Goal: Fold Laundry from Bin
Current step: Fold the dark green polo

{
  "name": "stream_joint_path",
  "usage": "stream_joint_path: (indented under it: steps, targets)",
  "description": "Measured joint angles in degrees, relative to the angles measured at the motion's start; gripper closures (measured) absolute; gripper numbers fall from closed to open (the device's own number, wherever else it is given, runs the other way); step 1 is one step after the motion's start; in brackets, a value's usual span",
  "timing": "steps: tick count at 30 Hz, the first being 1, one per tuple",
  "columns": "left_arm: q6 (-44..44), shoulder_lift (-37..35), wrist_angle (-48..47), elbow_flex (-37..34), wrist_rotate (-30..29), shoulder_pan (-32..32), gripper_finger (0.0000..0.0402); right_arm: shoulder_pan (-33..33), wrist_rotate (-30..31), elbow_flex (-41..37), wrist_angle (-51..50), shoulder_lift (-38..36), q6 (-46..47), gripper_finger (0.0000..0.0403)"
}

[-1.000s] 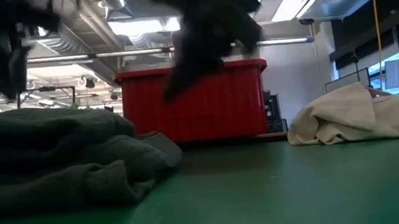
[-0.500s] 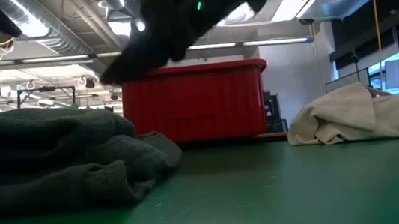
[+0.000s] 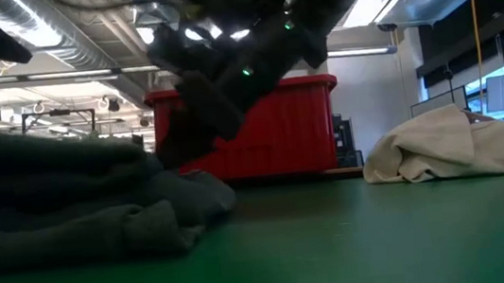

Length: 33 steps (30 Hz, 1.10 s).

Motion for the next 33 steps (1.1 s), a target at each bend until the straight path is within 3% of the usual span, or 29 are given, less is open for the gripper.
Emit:
stream_joint_path:
  steps: [13, 20, 28, 33]
  targets:
    - [0.39, 0.00, 0.45, -0.05, 1.72, -0.13, 0.0400, 8.60, 4.97, 0.27, -18.63, -1.32, 6.99, 0.0403]
    - [0.35, 0.00, 1.06, -0.05, 1.86, -0.13, 0.0400, 12.24, 9.04, -0.20, -24.54, -6.42, 10.00, 0.0403]
    - [0.28, 0.00, 2.30, -0.05, 2.34, -0.13, 0.0400, 13.33, 11.84, -0.07, -10.52, -11.50, 10.02, 0.0403]
    - [0.24, 0.00, 2.87, -0.05, 2.27, -0.12, 0.0400, 11.60, 8.28, 0.15, 3.80, -8.79, 10.13, 0.0403]
